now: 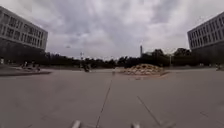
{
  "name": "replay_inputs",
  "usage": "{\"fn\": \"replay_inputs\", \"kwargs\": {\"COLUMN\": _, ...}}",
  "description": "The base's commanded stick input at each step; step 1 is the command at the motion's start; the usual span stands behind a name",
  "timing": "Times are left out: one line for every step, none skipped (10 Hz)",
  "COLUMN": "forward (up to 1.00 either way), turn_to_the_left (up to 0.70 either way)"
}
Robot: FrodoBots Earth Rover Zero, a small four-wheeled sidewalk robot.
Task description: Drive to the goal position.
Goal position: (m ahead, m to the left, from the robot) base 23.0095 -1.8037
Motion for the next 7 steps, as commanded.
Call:
{"fn": "replay_inputs", "kwargs": {"forward": 0.85, "turn_to_the_left": 0.0}}
{"fn": "replay_inputs", "kwargs": {"forward": 0.85, "turn_to_the_left": 0.0}}
{"fn": "replay_inputs", "kwargs": {"forward": 0.85, "turn_to_the_left": 0.0}}
{"fn": "replay_inputs", "kwargs": {"forward": 0.85, "turn_to_the_left": 0.0}}
{"fn": "replay_inputs", "kwargs": {"forward": 0.85, "turn_to_the_left": 0.0}}
{"fn": "replay_inputs", "kwargs": {"forward": 0.85, "turn_to_the_left": 0.0}}
{"fn": "replay_inputs", "kwargs": {"forward": 0.85, "turn_to_the_left": 0.0}}
